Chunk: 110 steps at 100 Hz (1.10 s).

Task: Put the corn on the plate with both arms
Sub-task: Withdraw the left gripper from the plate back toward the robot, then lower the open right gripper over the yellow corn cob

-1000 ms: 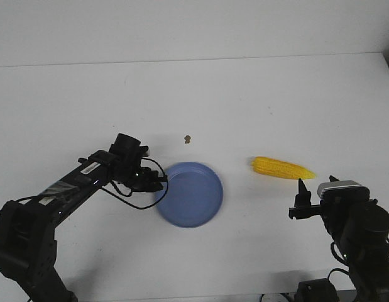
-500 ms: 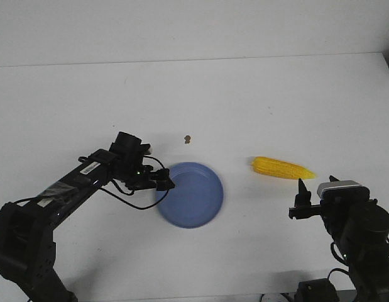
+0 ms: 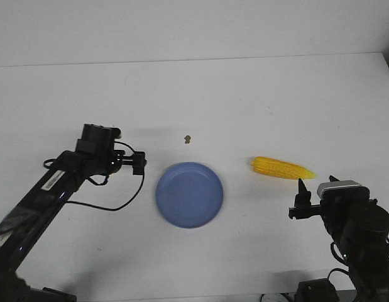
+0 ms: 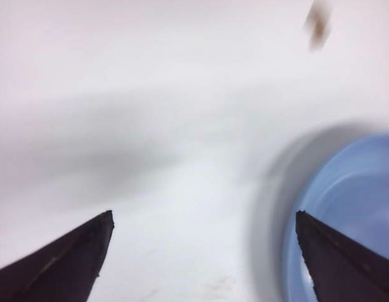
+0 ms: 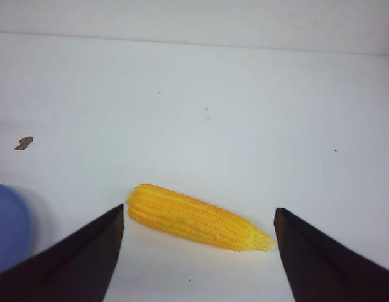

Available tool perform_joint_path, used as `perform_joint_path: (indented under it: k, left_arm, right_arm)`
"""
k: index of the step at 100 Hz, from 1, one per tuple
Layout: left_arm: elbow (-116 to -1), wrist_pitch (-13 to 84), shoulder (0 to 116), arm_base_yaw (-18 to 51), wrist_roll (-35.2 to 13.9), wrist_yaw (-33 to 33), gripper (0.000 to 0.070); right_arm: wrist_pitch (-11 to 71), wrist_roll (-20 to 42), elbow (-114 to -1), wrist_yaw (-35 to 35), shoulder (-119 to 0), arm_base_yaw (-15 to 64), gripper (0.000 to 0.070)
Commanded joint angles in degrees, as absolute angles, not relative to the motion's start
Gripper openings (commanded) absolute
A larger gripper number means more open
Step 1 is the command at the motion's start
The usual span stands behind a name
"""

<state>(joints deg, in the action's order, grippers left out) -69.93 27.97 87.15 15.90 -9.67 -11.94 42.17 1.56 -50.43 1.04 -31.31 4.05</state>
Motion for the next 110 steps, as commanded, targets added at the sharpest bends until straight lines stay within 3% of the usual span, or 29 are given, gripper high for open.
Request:
perform_joint_path:
  k: [1, 18, 56, 73, 92, 110]
  left_arm:
    - [-70.8, 28.6, 85.2, 15.0, -7.8, -10.9, 0.0597]
    - [-70.7, 31.7, 76.2, 11.8, -6.1, -5.5, 0.0596]
    - [-63.1, 34.6, 58.3, 10.0, -4.3, -2.4, 0.0585]
    - [-59.7, 34.4, 54.4, 8.9, -4.5, -1.9, 0.0585]
    - [-59.7, 34.2, 54.3, 9.0, -4.6, -1.9, 0.0585]
    - [-59.7, 34.3, 54.3, 9.0, -5.1, -1.9, 0.0585]
  right_arm:
    - [41.6, 2.1, -51.5, 0.9, -31.5, 4.1, 0.0506]
    - [41.6, 2.1, -51.5, 0.9, -31.5, 4.1, 0.0506]
    - [41.6, 1.4, -51.5, 0.9, -31.6, 4.1, 0.0506]
    - [41.5, -2.8, -51.5, 0.9, -32.9, 4.1, 0.0509]
    - [40.6, -5.1, -51.9, 0.8, -40.4, 4.2, 0.0594]
    - [45.2, -11.6, -57.0, -0.6, -52.5, 5.2, 0.0599]
